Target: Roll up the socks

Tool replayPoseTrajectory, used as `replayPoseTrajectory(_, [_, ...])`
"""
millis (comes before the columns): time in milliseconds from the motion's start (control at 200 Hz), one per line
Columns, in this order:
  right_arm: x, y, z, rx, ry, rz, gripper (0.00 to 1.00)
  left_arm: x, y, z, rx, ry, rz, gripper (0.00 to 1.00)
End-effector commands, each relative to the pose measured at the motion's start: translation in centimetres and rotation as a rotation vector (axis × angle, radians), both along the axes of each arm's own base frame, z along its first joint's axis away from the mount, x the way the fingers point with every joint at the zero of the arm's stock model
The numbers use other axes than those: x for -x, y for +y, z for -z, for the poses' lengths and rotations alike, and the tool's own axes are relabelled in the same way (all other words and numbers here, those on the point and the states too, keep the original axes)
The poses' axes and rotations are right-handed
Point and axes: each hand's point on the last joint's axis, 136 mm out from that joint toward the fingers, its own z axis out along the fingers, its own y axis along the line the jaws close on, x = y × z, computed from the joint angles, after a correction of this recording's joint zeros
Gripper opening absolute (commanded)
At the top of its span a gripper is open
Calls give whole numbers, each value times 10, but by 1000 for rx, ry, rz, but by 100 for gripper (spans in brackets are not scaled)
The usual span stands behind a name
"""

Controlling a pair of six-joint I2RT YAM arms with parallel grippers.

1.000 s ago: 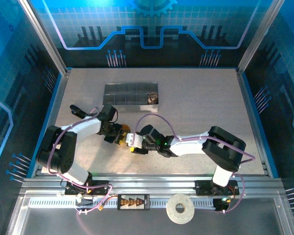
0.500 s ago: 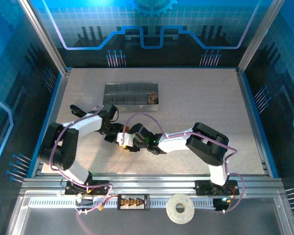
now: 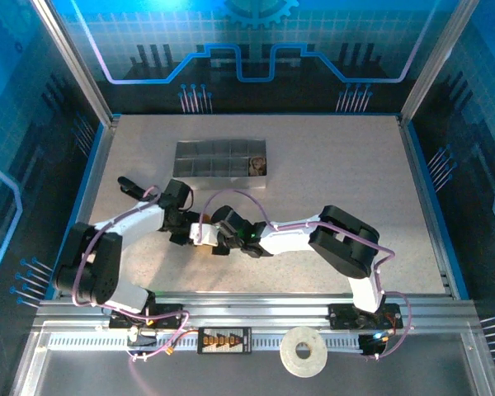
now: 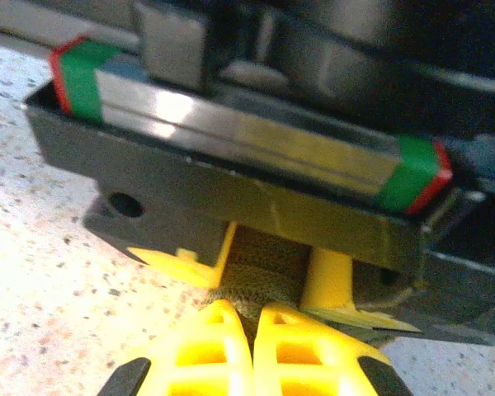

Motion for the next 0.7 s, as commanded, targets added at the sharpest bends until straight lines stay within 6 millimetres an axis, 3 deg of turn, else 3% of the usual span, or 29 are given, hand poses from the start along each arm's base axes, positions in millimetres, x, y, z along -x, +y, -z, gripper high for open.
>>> replayPoseTrajectory(0, [5,-50,76,238,165,75,0,85,13,6,-40,301,-12,46])
replayPoseTrajectory(110, [11,-54,81,244,229,71,0,67,20,-14,-51,194,-32,70])
replayPoseTrajectory(185, [14,-56,84,254,266,75,0,56,28,-23,-71,131,-34,77])
replayPoseTrajectory(425, [15,-59,91,256,426,110,0,57,28,-8,-16,137,-93,77])
replayPoseTrajectory(600, [17,-61,98,284,512,134,0,16,25,-11,14,-46,-118,80])
replayPoseTrajectory(695, [18,-62,100,291,530,142,0,3,27,-17,-7,-99,-102,83])
